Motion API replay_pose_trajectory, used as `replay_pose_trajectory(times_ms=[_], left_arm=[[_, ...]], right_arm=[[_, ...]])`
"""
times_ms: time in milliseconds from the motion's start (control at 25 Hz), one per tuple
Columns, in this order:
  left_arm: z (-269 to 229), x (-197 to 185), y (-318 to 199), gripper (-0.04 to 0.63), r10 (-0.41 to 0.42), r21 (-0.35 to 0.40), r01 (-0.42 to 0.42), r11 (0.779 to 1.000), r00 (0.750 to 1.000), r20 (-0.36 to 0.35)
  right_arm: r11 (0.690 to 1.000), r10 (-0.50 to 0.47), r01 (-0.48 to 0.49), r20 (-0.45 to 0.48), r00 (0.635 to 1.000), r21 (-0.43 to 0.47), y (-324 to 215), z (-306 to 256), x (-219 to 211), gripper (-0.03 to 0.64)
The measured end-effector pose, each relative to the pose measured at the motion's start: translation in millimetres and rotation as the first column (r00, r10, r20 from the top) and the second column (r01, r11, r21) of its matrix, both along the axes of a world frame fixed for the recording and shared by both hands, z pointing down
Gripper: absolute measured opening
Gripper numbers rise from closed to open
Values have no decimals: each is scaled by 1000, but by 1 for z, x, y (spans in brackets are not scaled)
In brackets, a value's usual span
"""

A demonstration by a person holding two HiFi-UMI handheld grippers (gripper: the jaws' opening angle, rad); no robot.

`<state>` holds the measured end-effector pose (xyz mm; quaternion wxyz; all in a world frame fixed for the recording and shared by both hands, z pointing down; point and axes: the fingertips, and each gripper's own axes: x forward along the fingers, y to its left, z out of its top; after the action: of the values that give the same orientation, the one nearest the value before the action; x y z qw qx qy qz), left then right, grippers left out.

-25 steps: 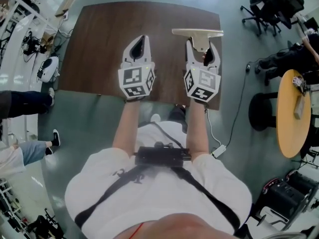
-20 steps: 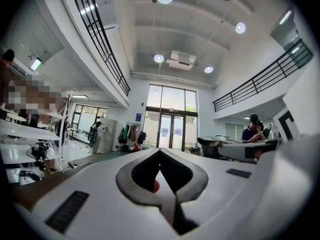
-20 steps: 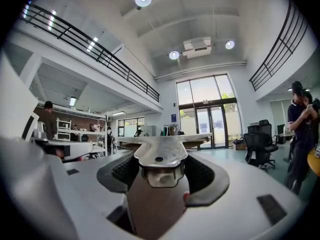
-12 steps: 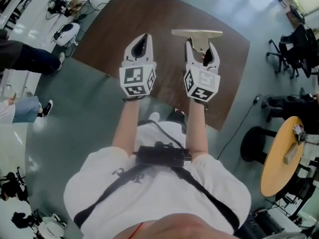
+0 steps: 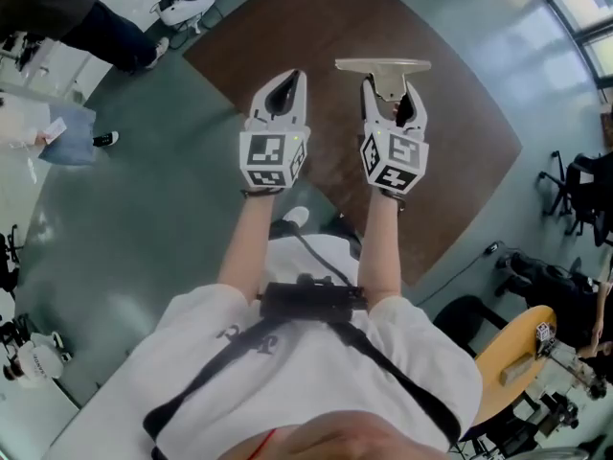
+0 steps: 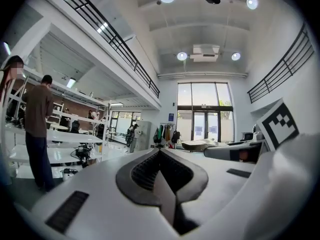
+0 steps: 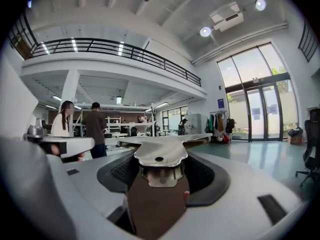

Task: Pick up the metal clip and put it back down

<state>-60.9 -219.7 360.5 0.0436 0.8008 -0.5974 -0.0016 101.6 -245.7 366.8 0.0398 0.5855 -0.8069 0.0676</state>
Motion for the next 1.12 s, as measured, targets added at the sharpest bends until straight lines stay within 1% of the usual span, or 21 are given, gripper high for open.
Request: replay_pose_trajectory(times_ms=[160,280,360,440,560,680,760,920,1040,1120], left_arm=[[24,-34,5,11,-64,-38,64,997,998,-12],[41,-54,9,11,-126,-80,125,989,992,-6],[49,-63,15,11,-162,-97,162,982,987,8],[61,-72,21,11,-190,-108,190,976,982,12],[91,-89,19,11,-204,-143,200,969,979,-10],[123,-107,22,11,-214,-191,205,960,977,-28],[137,-112,28,11,-212,-216,199,956,977,-36],[157,-113,37,11,-212,-257,193,947,976,-49],[182,-128,47,11,-236,-303,209,930,970,-57],[197,-137,52,11,-251,-327,218,920,966,-63]], right_arm=[[991,-128,127,-19,992,-36,-7,28,-46,293],[974,-211,206,-43,977,-97,-5,54,-71,293],[956,-263,253,-52,963,-147,-1,73,-82,293],[934,-313,297,-52,948,-199,6,96,-93,293],[901,-372,343,-63,926,-267,6,137,-118,293],[871,-404,361,-67,912,-333,10,179,-143,293],[849,-417,364,-64,906,-383,15,207,-151,293],[787,-470,385,-66,880,-482,31,257,-159,293],[734,-527,412,-70,847,-540,45,293,-174,293],[704,-565,427,-84,821,-567,51,312,-183,293]])
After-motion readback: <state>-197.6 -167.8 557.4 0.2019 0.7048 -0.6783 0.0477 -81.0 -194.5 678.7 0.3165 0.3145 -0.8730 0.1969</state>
